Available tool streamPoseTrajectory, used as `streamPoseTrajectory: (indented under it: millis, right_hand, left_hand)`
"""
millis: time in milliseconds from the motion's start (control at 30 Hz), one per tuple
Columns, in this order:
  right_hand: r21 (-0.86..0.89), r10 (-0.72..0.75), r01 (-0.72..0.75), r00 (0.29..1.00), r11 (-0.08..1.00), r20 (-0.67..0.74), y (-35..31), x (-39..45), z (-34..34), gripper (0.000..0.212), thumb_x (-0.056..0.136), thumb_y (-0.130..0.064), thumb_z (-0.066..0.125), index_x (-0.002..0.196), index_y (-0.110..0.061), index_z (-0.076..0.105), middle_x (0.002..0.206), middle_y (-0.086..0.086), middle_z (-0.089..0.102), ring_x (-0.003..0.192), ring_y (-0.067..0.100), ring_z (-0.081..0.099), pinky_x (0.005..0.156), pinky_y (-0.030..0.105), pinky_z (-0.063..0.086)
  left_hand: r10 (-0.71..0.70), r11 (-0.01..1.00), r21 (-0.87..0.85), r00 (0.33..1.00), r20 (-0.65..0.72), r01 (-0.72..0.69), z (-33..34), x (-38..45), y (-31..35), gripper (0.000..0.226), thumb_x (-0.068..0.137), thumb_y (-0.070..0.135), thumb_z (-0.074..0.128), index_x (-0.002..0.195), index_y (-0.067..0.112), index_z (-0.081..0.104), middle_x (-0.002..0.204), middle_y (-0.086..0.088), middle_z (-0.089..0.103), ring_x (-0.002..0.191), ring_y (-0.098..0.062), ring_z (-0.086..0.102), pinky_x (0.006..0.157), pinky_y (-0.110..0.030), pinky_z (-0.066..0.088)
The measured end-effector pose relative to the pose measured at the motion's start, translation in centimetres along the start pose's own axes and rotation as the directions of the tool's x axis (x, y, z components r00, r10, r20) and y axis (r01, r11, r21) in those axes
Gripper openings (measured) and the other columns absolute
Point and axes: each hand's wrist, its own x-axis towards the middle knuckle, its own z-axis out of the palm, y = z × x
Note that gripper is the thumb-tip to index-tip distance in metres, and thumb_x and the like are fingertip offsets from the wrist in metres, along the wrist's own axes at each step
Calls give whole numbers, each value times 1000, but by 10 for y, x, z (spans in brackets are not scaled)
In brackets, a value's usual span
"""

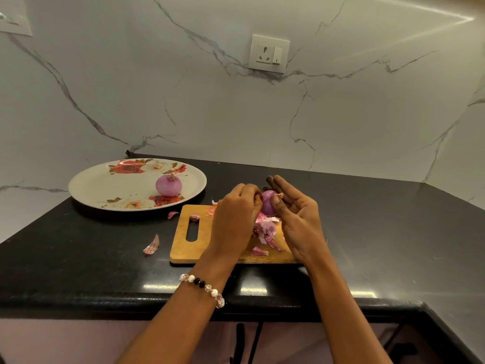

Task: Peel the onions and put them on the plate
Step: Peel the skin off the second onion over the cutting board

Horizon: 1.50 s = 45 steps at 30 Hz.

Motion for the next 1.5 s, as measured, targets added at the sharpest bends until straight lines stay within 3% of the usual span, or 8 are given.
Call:
streamPoseTrajectory:
  millis: [267, 533, 667, 867, 1000, 1133, 1267, 1500]
  right_hand:
    - [-77, -64, 62, 998, 995, -29, 0, 1, 0, 59, 80, -18, 65, 137, -6, 54, 131, 5, 64, 122, 16, 61, 104, 42, 50]
    - [-78, -91, 93, 995, 993, 30, 2, 1, -4, 50, 88, 6, 62, 135, -9, 54, 130, 3, 65, 122, 13, 61, 101, 29, 51]
    - [-85, -98, 101, 994, 991, 41, 3, 1, -3, 47, 88, 6, 63, 130, -14, 57, 128, 1, 66, 120, 12, 62, 98, 27, 52]
    - [-26, -84, 85, 996, 996, 26, 4, 1, -2, 29, 84, -9, 66, 112, -15, 69, 118, 4, 71, 116, 19, 65, 95, 34, 55]
    - [88, -36, 38, 999, 995, -31, 3, 1, -2, 24, 85, -14, 63, 107, -10, 70, 117, 10, 71, 114, 28, 65, 95, 45, 55]
    - [182, 40, -19, 993, 983, -110, -2, 2, -2, 18, 93, -5, 56, 105, -8, 69, 112, 12, 70, 105, 30, 68, 84, 44, 60]
    - [378, 197, -93, 948, 921, -249, -6, 6, -6, 19, 99, -1, 49, 102, -5, 67, 110, 15, 66, 100, 31, 67, 75, 43, 62]
    - [561, 264, -130, 951, 817, -164, -7, 5, -11, 30, 95, -2, 40, 117, -8, 59, 117, 20, 68, 109, 35, 64, 78, 42, 56]
  left_hand:
    - [-5, 992, -126, 1000, -15, 4, 0, 0, -1, 23, 87, 16, 64, 106, 4, 70, 95, -11, 72, 86, -22, 69, 78, -24, 52]
    - [-38, 989, -145, 998, -54, 30, -2, -1, -1, 18, 87, 17, 66, 98, 4, 72, 86, -8, 73, 77, -17, 69, 72, -19, 52]
    - [-86, 991, -105, 995, -48, 81, 0, 0, 0, 13, 89, 15, 64, 94, 4, 69, 83, -8, 70, 72, -8, 59, 65, -3, 39]
    - [-218, 965, -156, 975, -42, 209, 0, 2, 0, 15, 93, 17, 57, 94, 5, 65, 83, -6, 66, 73, -8, 57, 60, -7, 42]
    - [-346, 916, -235, 937, -56, 324, -3, 4, -1, 17, 95, 17, 54, 97, 3, 64, 82, 2, 59, 69, -5, 53, 60, -5, 44]
    - [-449, 850, -328, 893, -40, 412, -2, 5, -1, 17, 97, 19, 50, 102, 7, 61, 89, 3, 59, 78, -8, 59, 63, -4, 47]
    - [-539, 756, -433, 842, 14, 491, 1, 6, -5, 18, 99, 26, 44, 105, 13, 55, 98, -1, 63, 87, -16, 65, 71, -23, 57]
    - [-324, 920, -238, 946, -14, 311, -1, 0, 0, 23, 90, 6, 59, 113, 6, 62, 94, -3, 68, 80, -7, 60, 68, 1, 41]
